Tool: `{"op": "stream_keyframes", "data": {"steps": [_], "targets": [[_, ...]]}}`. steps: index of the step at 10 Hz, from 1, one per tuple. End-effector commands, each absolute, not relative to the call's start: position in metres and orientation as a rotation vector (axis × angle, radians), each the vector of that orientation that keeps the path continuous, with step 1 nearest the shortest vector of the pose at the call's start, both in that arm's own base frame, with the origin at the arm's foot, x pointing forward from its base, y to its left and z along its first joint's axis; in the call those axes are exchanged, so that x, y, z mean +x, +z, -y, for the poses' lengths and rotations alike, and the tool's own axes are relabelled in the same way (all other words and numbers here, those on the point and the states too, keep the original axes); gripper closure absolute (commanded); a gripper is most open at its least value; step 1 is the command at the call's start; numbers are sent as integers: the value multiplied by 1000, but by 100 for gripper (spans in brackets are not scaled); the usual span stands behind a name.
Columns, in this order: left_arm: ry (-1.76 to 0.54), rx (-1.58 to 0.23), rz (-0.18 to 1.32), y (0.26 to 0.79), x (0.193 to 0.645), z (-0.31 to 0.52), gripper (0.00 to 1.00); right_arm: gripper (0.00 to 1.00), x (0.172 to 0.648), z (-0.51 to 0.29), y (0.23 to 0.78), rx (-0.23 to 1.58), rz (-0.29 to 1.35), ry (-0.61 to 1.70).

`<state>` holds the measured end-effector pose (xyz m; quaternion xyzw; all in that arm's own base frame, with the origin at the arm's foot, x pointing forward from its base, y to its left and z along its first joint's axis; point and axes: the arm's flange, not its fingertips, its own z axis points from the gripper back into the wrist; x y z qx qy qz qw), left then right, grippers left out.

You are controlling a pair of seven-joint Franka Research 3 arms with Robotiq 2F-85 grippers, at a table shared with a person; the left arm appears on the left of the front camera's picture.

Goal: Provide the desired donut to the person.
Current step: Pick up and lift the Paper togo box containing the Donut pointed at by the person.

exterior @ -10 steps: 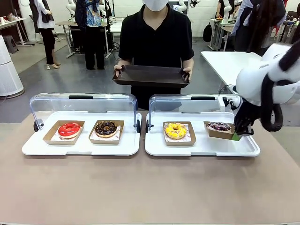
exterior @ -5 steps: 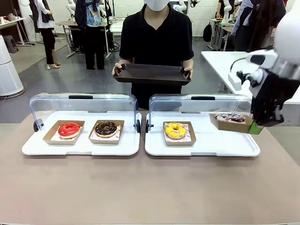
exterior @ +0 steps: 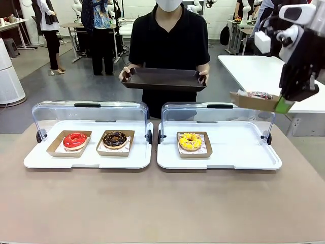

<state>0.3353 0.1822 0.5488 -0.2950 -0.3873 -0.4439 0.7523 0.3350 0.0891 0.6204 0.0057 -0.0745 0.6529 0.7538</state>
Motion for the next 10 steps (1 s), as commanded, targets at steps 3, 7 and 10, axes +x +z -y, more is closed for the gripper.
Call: {"op": "stream_keyframes", "data": {"steps": [3, 7, 10], "targets": [[-976, -649, 874, 550, 336, -183, 0, 100, 373, -94, 631, 66, 126, 1418], [-976, -649, 874, 550, 336, -183, 0, 100, 369, -91, 628, 35, 141, 1413], [-976, -649, 874, 550, 336, -183, 0, 100, 369, -91, 628, 35, 141, 1413]]}}
